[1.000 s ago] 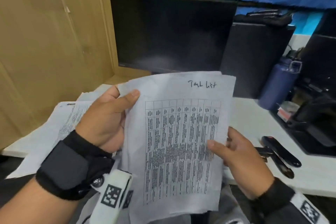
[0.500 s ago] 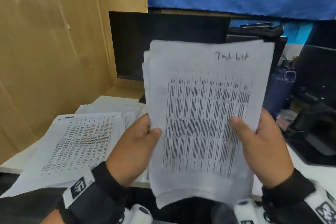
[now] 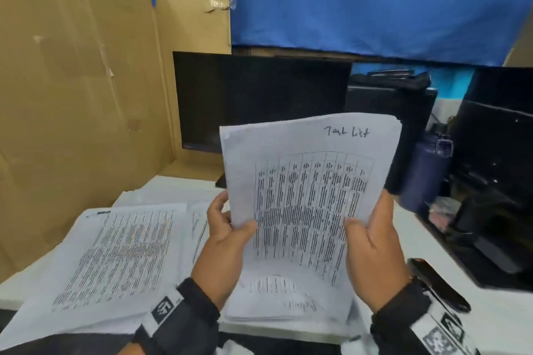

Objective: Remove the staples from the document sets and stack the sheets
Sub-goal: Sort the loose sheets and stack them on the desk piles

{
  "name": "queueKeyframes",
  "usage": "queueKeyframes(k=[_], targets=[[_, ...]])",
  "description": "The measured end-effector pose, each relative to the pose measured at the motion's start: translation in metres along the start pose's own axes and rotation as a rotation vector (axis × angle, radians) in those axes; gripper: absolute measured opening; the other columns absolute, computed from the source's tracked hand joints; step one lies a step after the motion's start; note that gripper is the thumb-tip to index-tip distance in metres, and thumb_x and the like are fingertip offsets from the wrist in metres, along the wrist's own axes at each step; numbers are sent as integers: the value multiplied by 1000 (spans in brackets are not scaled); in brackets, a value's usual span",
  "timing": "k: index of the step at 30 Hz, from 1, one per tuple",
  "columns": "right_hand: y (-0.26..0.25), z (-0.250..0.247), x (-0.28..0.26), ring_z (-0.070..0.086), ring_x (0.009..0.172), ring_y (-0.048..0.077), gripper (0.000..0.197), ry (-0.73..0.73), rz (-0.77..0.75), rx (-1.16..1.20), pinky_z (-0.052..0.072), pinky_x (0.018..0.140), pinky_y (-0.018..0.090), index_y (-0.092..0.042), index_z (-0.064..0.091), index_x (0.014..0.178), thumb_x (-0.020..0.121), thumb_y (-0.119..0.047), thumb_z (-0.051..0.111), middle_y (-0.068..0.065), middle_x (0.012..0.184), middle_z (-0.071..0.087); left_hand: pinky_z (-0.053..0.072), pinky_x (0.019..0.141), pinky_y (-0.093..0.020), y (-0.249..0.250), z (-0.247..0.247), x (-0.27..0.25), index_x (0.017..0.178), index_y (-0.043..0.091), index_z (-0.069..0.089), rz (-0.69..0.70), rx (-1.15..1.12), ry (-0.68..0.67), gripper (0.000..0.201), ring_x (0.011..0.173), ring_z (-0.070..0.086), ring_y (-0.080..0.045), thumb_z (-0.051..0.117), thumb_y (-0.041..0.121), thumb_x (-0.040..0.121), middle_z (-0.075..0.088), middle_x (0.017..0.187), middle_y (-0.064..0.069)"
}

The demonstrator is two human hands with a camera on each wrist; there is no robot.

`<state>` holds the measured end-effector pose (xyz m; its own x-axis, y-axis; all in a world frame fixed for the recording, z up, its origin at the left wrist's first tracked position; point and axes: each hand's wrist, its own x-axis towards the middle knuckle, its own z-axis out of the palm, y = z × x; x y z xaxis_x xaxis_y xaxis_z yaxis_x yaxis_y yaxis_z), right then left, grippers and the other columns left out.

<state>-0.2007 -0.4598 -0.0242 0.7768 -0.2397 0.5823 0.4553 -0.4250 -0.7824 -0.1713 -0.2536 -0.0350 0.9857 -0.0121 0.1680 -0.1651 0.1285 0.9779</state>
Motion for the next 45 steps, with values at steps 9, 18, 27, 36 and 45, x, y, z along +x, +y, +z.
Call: queueKeyframes(k=[9,18,27,36,45], targets=[[-1,-5,19,50,128,8,67,140,-34,58,41,112,39,-20,25,152,90,-8,48,-6,139,50,44,79,-3,2,7,15,141,32,37,134,77,84,42,104,61,14,56,29,103,63,116,13],[-19,-7,40,55,100,-14,34,67,-93,-108,44,70,4,-26,44,127,98,-10,53,-26,109,55,52,98,-35,23,15,27,120,34,62,249,197,182,21,111,67,-2,46,31,108,74,115,17],[-24,11,26,56,106,-11,60,40,-40,25,48,79,12,-32,31,130,89,7,51,-25,117,54,52,82,-23,28,24,20,125,28,52,295,213,224,20,97,67,5,44,22,108,72,112,14],[-1,19,16,58,96,-15,74,13,132,2,46,75,17,-38,28,137,84,8,51,-31,112,57,48,97,-28,-12,1,26,125,41,52,24,127,71,31,116,64,-4,52,17,105,70,121,18],[9,23,23,59,79,-16,41,34,211,51,43,58,5,-24,43,115,91,8,47,-24,102,60,48,111,-47,-34,-10,34,129,38,62,-100,173,-18,30,120,67,-12,54,23,105,75,122,15]])
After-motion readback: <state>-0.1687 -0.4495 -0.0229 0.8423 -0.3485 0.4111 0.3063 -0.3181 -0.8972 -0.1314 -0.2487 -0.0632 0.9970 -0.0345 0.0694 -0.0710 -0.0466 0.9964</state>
